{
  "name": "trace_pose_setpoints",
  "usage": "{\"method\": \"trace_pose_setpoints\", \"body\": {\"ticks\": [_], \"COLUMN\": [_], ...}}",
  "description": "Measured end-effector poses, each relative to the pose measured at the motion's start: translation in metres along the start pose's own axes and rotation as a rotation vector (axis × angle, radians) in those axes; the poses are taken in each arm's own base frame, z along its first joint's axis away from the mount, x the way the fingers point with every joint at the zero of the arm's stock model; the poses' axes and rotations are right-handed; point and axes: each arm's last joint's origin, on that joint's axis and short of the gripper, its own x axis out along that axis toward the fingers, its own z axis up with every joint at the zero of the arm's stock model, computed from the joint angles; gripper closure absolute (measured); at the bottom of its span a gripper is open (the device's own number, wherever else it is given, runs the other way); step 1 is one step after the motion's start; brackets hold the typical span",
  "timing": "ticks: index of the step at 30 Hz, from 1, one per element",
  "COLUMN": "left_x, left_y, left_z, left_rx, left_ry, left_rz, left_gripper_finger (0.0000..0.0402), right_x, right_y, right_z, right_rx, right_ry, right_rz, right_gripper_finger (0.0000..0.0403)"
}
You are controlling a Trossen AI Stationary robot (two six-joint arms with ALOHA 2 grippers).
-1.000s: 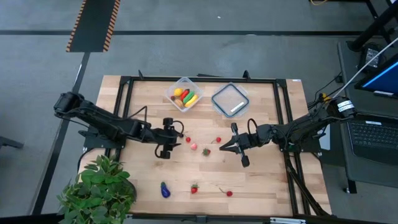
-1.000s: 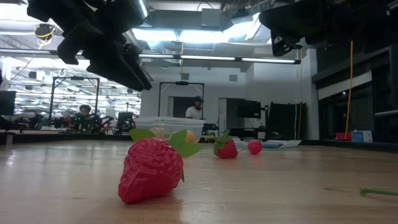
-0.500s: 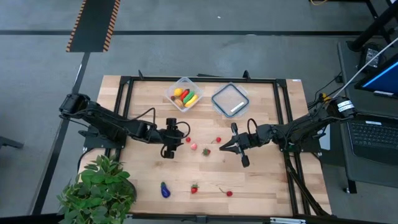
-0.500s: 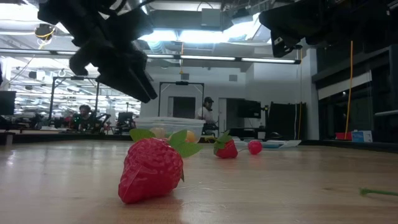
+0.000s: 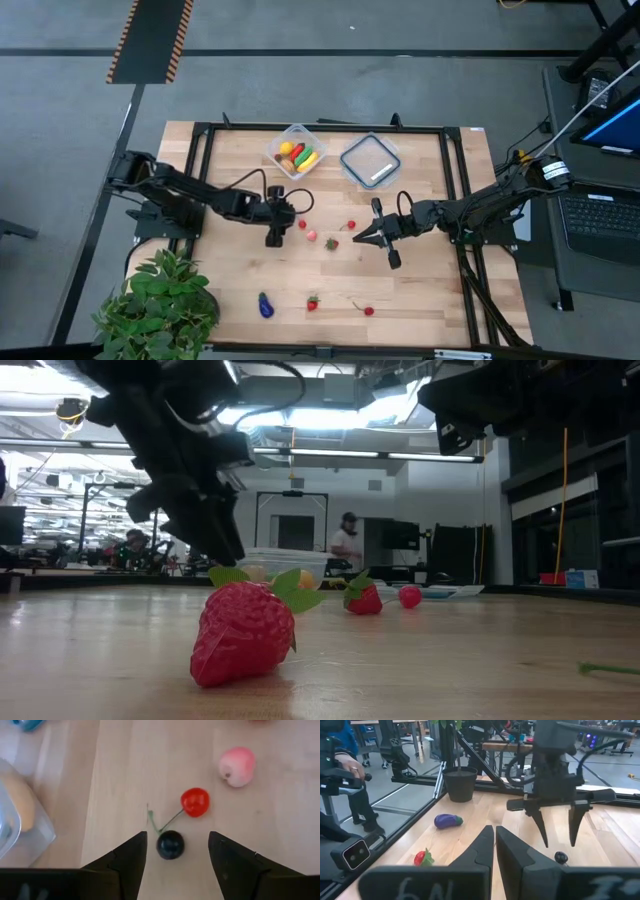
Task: Pick and placing Produce into tupperware
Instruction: Put the black cherry into the transparent container
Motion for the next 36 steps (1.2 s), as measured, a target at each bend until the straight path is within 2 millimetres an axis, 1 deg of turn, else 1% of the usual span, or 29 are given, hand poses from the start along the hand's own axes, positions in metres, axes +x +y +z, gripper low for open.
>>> {"method": "trace_pose_setpoints", "body": {"ticks": [3, 11, 26, 30, 36], "left_x": [0.004, 0.006, 0.006, 0.01, 0.023], "left_y": [0.004, 0.01, 0.011, 0.01, 0.007], "left_z": [-0.001, -0.001, -0.001, -0.003, -0.009], "left_rx": [-0.03, -0.066, -0.157, -0.165, -0.15], "left_ry": [0.016, 0.018, 0.02, 0.037, 0.088], "left_rz": [0.01, -0.03, -0.044, -0.043, -0.016], "left_gripper_finger": [0.0197, 0.0197, 0.0198, 0.0198, 0.0198], "right_x": [0.0, 0.0, 0.0, 0.0, 0.0], "right_y": [0.0, 0.0, 0.0, 0.0, 0.0], "right_z": [0.0, 0.0, 0.0, 0.0, 0.0], "right_rx": [-0.001, -0.002, -0.002, -0.002, -0.001], "right_ry": [0.001, 0.003, 0.004, 0.004, 0.005], "right_rz": [0.0, 0.0, 0.0, 0.0, 0.0], "right_gripper_finger": [0.038, 0.038, 0.038, 0.038, 0.038]}}
